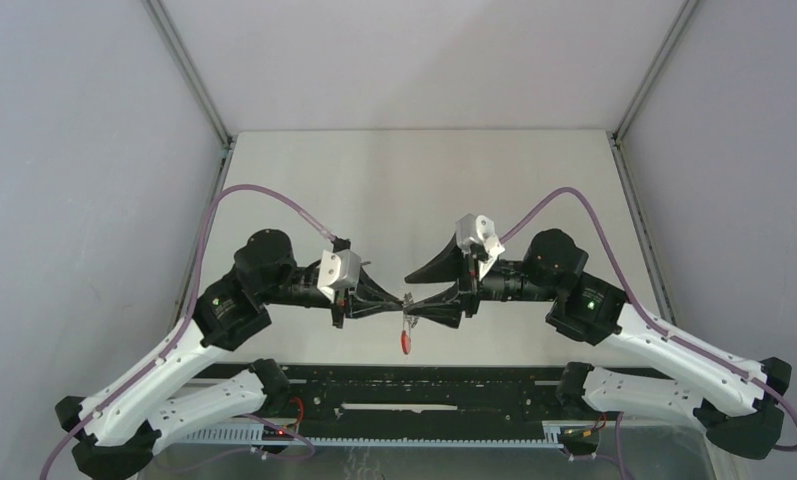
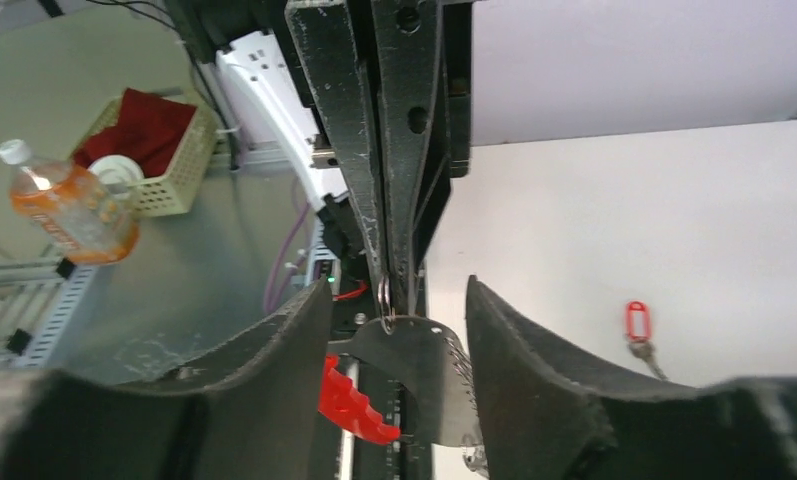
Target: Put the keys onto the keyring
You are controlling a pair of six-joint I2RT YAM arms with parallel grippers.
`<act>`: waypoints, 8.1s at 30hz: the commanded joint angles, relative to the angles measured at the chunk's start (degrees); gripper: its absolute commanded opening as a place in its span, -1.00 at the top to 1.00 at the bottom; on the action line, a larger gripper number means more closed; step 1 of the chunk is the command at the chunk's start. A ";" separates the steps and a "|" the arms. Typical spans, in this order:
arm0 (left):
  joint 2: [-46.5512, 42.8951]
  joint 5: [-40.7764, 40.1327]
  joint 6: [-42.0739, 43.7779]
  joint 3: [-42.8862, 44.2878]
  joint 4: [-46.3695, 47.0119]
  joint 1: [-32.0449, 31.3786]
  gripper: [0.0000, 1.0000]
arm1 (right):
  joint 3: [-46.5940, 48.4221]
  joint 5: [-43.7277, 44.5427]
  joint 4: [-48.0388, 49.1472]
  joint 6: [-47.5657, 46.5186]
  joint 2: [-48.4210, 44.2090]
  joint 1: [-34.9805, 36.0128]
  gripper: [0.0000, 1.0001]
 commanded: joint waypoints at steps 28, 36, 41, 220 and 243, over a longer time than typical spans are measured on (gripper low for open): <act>-9.02 8.72 33.48 1.34 -38.30 29.32 1.00 | 2.30 28.24 11.63 8.73 34.99 -11.95 -0.71; -11.91 8.82 31.36 0.79 -38.42 29.32 0.99 | 19.51 31.81 10.03 11.64 57.43 -9.48 -0.82; -12.27 9.27 29.81 1.02 -37.85 29.32 0.99 | 29.98 36.38 4.24 9.71 67.54 -6.48 -0.61; -6.65 19.88 23.73 4.44 -27.60 15.37 0.99 | 1.18 14.32 -18.47 -26.23 -5.95 8.47 1.00; 6.81 21.40 36.48 9.10 -16.41 7.88 1.00 | 8.20 12.69 -25.25 -45.17 -2.21 11.39 1.00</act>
